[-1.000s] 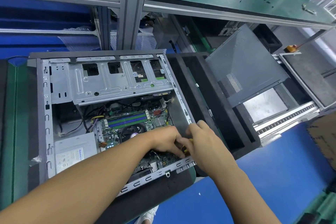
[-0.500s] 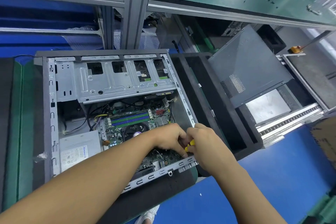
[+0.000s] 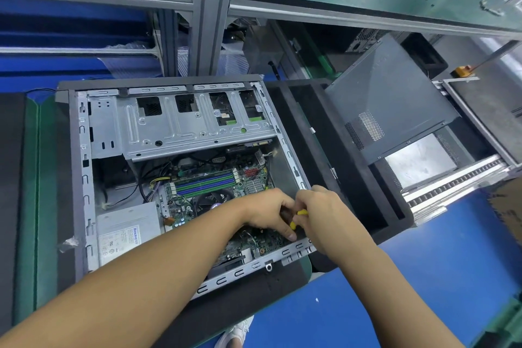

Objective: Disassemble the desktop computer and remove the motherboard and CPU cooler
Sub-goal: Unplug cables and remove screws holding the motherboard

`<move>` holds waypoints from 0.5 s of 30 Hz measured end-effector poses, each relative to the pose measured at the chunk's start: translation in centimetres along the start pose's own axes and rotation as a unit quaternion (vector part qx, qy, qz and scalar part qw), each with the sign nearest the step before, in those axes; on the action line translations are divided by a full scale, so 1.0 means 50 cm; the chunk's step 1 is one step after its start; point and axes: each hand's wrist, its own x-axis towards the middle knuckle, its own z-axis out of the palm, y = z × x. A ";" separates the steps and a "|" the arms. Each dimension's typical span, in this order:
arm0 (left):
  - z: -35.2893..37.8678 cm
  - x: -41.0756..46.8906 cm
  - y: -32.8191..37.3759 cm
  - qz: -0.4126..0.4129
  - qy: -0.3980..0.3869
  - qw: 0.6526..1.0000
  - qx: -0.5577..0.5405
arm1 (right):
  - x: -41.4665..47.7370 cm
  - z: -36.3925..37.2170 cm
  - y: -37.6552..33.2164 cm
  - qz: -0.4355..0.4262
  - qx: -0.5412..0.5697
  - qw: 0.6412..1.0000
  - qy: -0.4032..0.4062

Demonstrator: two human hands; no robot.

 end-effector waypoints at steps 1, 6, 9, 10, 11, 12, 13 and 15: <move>-0.001 -0.002 0.002 -0.001 -0.005 1.000 0.004 | -0.001 0.000 0.002 -0.006 -0.002 1.000 -0.004; 0.007 0.004 0.001 0.001 0.021 1.000 0.021 | 0.004 -0.003 0.008 -0.014 0.017 0.999 -0.025; 0.013 0.006 0.004 0.008 0.033 0.999 0.026 | 0.002 0.001 0.001 0.020 0.043 0.999 0.014; 0.014 0.007 0.004 0.010 0.037 0.999 0.022 | 0.004 0.004 -0.001 0.040 0.028 0.999 0.024; 0.014 0.008 0.004 0.012 0.041 0.999 0.021 | 0.005 0.006 -0.002 0.054 0.011 0.998 0.032; 0.013 0.008 0.004 0.013 0.041 0.999 0.021 | 0.006 0.007 -0.001 0.061 0.001 0.998 0.034; 0.012 0.008 0.004 0.010 0.037 0.999 0.017 | 0.007 0.008 0.001 0.058 -0.002 0.998 0.033; 0.006 0.006 0.002 0.006 0.018 1.000 -0.009 | 0.007 0.007 0.006 0.033 0.006 0.999 0.026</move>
